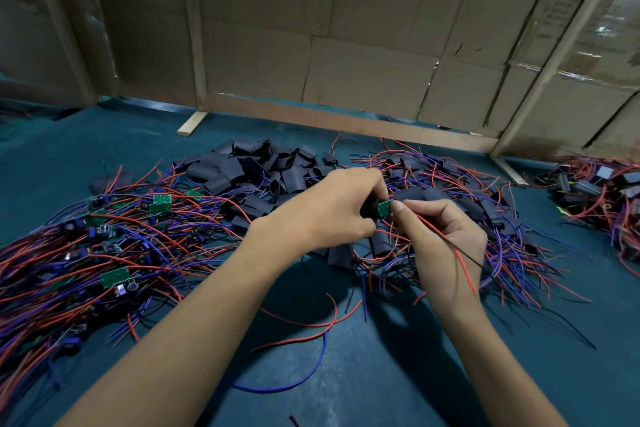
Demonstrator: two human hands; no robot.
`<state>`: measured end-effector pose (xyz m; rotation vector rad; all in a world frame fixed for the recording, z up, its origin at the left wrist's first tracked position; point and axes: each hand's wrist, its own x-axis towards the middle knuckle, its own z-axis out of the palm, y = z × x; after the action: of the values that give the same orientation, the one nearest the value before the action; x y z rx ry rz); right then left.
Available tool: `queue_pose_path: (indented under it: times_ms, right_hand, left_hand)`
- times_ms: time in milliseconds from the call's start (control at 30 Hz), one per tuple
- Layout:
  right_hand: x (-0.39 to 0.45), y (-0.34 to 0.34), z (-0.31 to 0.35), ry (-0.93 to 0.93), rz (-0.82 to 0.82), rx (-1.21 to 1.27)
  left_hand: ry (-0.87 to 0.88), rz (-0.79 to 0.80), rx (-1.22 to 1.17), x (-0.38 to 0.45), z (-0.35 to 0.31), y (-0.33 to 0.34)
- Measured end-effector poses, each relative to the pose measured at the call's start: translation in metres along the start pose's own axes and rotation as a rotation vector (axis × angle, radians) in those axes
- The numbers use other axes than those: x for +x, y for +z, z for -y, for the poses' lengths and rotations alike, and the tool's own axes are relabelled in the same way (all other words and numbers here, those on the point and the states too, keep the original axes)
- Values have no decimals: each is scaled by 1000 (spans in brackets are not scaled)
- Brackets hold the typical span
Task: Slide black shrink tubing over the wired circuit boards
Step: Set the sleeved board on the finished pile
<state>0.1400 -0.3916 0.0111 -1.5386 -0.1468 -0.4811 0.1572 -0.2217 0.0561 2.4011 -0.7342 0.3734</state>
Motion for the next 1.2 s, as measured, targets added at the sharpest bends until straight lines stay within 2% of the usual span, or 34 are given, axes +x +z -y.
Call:
queue_pose_path:
  times_ms: [167,333,467,633,867,967,1067,1200]
  right_hand:
    - [-1,3,4,8,-40,92]
    - [0,1,0,-24,-41,84]
    - [-1,1,-8,-160,-9,-15]
    - [-5,0,-13,-389,45,-109]
    - [-9,-1,-4,-545,197,-245]
    - [-11,1,-1,-441,195,-243]
    - [-12,3,0,-281,216,-150]
    - [-5,5,6,38,169,221]
  left_hand:
    - [121,-77,19,-2,-1,1]
    - [90,89,7,-4,0,8]
    - [-8,113,-7,-6,-1,14]
    - [-78,53,-40,-8,-1,12]
    - [-56,83,329,-5,-7,14]
    - [-33,45,414,-5,-8,15]
    - [-10,17,386,-6,-7,18]
    - [-71,43,191,-5,-3,16]
